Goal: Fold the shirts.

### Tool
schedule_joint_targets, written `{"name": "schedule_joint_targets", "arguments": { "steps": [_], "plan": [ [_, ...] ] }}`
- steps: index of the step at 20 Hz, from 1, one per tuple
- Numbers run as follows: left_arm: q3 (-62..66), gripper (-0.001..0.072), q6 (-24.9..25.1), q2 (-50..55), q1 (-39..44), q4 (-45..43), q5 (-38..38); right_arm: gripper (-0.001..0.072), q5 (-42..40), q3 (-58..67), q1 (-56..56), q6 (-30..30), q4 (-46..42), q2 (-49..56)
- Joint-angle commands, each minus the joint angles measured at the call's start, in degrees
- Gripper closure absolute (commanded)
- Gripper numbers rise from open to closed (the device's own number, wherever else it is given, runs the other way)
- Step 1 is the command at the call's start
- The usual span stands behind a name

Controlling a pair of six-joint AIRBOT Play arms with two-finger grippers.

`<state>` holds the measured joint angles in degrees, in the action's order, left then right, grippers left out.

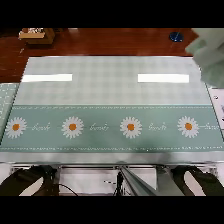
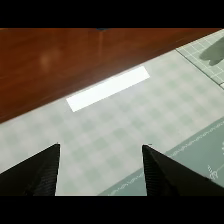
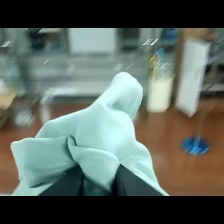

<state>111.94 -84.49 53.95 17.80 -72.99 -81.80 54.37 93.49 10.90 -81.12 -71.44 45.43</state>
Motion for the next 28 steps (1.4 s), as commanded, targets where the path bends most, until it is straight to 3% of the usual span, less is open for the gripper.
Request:
{"name": "schedule_joint_targets", "arguments": {
  "steps": [1,4,6,13,17,18,20,24,26,28],
  "plan": [
    [0.24,0.0092,-2.29,-2.40,-0.04,-0.13,-10.58,0.0668,14.56,0.04,-0.07,0.79,11.96,0.79],
    [-1.84,0.0096,-2.40,-2.34,-0.04,-0.13,-12.98,0.0668,25.66,-0.35,-0.07,3.52,23.96,6.62],
    [-4.90,0.0097,-2.38,-2.34,-0.04,-0.13,-12.98,0.0668,27.17,-1.97,-1.92,4.09,26.03,10.19],
    [-20.81,0.0097,-2.38,-2.47,-0.04,-0.13,-13.44,0.0667,19.17,-9.60,-38.10,2.03,4.44,24.57],
    [-27.36,0.0098,-2.38,-2.51,-0.04,-0.13,-13.11,0.0666,13.53,-10.64,-51.23,-1.55,-6.95,35.98],
    [-28.57,0.0097,-2.38,-2.47,-0.04,-0.13,-12.63,0.0646,11.89,-10.64,-52.52,-1.99,-8.07,38.16],
    [-30.42,0.0098,-2.36,-2.47,-0.04,-0.11,-11.10,0.0326,10.40,-10.62,-52.52,-3.13,-11.34,40.39],
    [-34.91,0.0097,-2.14,-2.47,-0.04,-0.11,-4.57,0.0300,20.52,-7.17,-45.35,-2.91,-26.34,36.94],
    [-39.01,0.0096,-1.99,-2.47,-0.04,-0.09,-0.57,0.0208,24.22,-7.02,-38.60,-2.14,-33.16,31.63],
    [-44.70,0.0096,-0.81,-2.45,-0.04,-0.07,2.64,0.0208,24.87,-7.04,-29.27,-2.54,-33.51,27.17]
  ]
}}
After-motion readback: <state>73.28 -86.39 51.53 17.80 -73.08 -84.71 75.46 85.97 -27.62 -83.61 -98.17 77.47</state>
